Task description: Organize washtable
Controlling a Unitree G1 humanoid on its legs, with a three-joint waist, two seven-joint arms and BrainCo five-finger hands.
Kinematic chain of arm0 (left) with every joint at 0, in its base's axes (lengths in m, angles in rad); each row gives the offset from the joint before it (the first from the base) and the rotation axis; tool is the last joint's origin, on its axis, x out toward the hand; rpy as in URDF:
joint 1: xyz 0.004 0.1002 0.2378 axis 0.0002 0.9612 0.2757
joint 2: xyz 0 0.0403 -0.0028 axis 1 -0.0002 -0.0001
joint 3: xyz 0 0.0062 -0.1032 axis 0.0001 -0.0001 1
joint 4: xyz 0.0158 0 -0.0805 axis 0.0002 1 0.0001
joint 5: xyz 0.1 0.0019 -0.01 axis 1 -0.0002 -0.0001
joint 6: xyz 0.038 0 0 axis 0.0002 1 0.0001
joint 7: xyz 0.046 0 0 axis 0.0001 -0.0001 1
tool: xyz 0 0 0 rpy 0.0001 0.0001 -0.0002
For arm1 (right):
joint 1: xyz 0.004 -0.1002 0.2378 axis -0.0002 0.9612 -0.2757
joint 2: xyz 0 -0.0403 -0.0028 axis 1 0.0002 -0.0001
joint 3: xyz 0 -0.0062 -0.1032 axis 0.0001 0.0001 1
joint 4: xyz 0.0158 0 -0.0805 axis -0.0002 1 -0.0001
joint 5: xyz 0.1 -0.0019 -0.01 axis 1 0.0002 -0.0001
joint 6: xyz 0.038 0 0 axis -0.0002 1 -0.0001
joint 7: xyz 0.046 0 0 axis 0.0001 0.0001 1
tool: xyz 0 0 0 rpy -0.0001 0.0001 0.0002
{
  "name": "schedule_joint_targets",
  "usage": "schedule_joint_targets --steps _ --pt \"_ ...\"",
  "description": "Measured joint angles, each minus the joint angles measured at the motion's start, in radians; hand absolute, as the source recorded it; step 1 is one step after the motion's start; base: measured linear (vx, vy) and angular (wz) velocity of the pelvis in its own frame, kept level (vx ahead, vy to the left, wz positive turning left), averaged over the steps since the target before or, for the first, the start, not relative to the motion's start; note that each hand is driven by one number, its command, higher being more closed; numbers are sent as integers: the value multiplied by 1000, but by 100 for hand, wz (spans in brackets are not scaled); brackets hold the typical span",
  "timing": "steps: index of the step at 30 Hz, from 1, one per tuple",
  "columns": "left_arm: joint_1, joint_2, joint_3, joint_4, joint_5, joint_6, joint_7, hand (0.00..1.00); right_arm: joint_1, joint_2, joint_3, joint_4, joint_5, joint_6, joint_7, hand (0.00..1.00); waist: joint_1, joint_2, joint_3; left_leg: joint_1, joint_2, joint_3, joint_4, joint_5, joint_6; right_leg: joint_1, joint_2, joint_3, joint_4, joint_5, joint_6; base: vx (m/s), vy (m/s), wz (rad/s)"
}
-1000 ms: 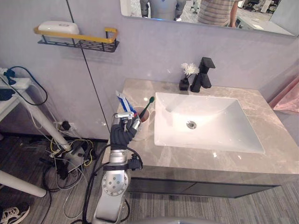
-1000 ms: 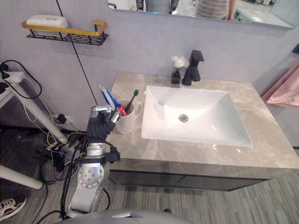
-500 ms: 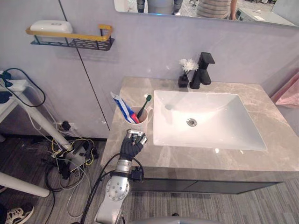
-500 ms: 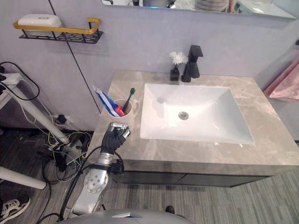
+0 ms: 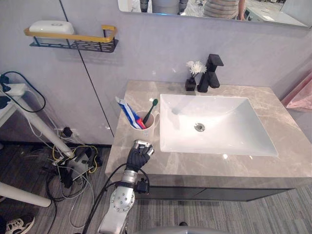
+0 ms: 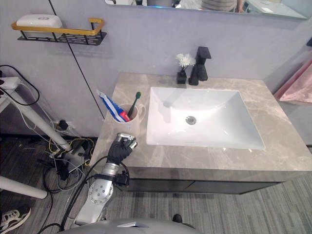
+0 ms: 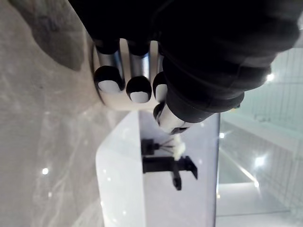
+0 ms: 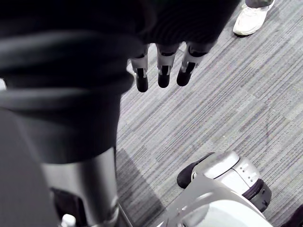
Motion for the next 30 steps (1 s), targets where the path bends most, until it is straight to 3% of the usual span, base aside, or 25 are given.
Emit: schedule_joint_targets --steps 16,23,30 --pt "-81 -1 37 69 19 0 13 100 -8 -7 0 1 0 0 1 0 -1 7 18 9 -1 22 -9 0 0 -15 3 20 -3 3 2 6 1 -3" --pt "-170 -3 69 132 61 19 52 100 -38 -18 -7 29 0 0 1 0 -26 8 19 8 -2 30 -11 0 0 -23 3 28 -5 4 2 0 2 -3" --pt "-185 -10 79 145 85 22 91 100 -42 -22 -16 29 0 0 1 0 -25 13 21 -9 -1 31 -10 3 -1 -37 5 29 -6 8 0 0 0 0"
